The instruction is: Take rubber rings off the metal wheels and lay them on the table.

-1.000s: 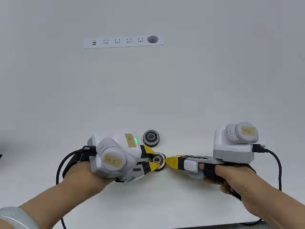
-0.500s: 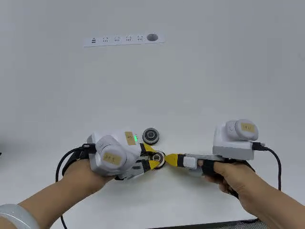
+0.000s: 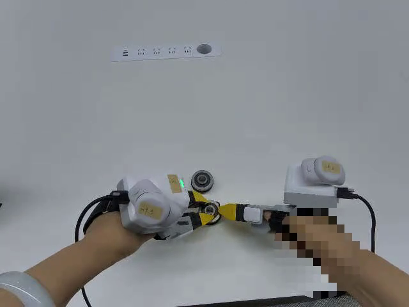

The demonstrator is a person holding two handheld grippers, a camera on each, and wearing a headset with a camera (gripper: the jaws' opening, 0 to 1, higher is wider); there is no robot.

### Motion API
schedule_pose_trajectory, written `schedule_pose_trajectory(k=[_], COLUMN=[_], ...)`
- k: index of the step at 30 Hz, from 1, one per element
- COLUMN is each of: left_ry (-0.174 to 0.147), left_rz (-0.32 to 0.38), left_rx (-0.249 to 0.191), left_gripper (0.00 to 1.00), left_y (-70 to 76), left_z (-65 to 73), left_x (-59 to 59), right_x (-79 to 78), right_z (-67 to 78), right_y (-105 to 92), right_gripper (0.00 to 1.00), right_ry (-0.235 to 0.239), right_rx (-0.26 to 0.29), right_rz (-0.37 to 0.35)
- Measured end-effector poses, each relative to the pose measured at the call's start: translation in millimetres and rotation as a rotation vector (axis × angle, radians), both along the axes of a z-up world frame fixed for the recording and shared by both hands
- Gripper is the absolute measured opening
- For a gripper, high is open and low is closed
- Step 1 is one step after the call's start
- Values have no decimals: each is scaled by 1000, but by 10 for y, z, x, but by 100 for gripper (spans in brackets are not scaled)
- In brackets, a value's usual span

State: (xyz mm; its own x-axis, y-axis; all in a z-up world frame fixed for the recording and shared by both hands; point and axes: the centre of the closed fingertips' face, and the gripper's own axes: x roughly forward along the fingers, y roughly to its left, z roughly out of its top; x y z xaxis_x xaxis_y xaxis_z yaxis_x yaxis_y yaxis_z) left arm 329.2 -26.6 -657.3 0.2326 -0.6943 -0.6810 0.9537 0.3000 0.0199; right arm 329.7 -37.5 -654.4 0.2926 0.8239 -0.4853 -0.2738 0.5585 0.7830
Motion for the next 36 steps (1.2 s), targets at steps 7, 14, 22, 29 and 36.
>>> schedule_pose_trajectory(k=[7, 14, 22, 29, 36], left_ry=[0, 0, 0, 2, 0], left_rz=[-1, -1, 0, -2, 3], left_rx=[-1, 0, 2, -4, -9], left_gripper=[12, 12, 12, 12, 13], left_y=[-10, -12, -11, -12, -14], left_z=[15, 21, 22, 27, 33], left_x=[-9, -12, -12, -12, -10], right_x=[-5, -9, 0, 12, 23], right_z=[22, 66, 162, 135, 110], right_y=[27, 73, 106, 81, 62], right_gripper=[1, 1, 1, 1, 1], right_ry=[4, 0, -9, 2, 4], right_rx=[11, 27, 63, 64, 55], right_rz=[0, 12, 13, 0, -5])
